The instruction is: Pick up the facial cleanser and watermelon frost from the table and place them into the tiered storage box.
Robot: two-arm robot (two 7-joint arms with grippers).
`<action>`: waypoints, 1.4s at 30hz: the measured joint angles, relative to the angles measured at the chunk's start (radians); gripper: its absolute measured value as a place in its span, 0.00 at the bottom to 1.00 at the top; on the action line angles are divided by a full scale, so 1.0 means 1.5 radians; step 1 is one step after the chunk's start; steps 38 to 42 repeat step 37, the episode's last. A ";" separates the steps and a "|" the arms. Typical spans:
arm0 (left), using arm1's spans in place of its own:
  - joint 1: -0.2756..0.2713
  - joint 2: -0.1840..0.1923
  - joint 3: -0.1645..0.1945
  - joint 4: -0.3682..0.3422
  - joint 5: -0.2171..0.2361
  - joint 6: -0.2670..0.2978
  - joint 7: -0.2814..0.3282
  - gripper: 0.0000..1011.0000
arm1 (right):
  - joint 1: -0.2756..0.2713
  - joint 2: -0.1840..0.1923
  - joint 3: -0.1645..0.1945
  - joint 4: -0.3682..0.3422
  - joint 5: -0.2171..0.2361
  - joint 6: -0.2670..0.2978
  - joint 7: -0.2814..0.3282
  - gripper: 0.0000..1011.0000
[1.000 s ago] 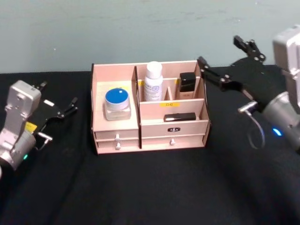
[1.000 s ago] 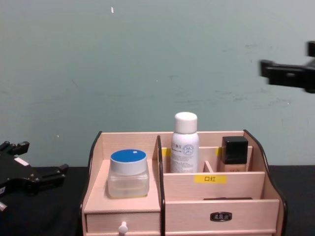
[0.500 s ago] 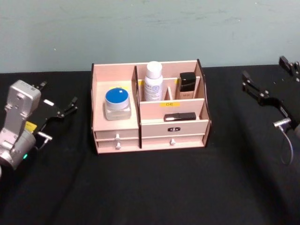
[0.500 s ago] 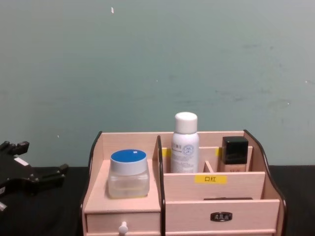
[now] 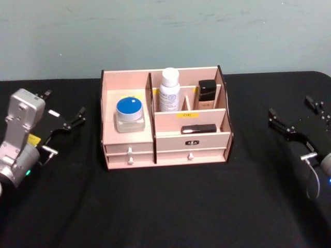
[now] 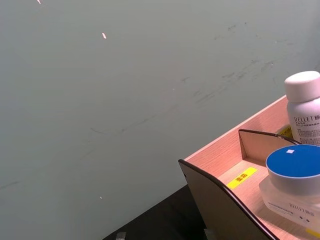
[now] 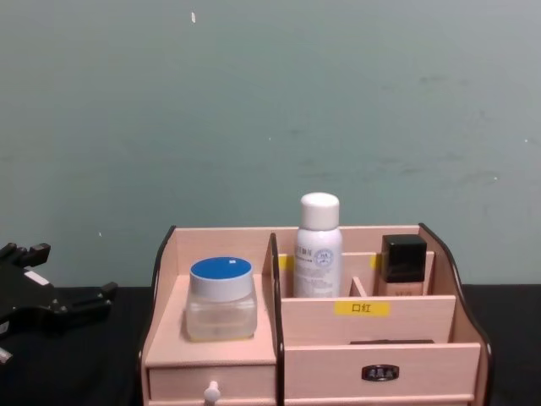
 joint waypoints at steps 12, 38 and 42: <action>0.000 0.000 0.000 0.000 0.000 0.000 0.000 1.00 | 0.002 0.000 0.001 0.005 0.004 0.000 0.004 0.99; 0.000 0.000 0.000 0.000 0.000 0.000 0.000 1.00 | 0.001 0.000 0.000 0.001 0.000 0.001 0.001 0.99; 0.000 0.000 0.000 0.000 0.000 0.000 0.000 1.00 | 0.001 0.000 0.000 0.001 0.000 0.001 0.001 0.99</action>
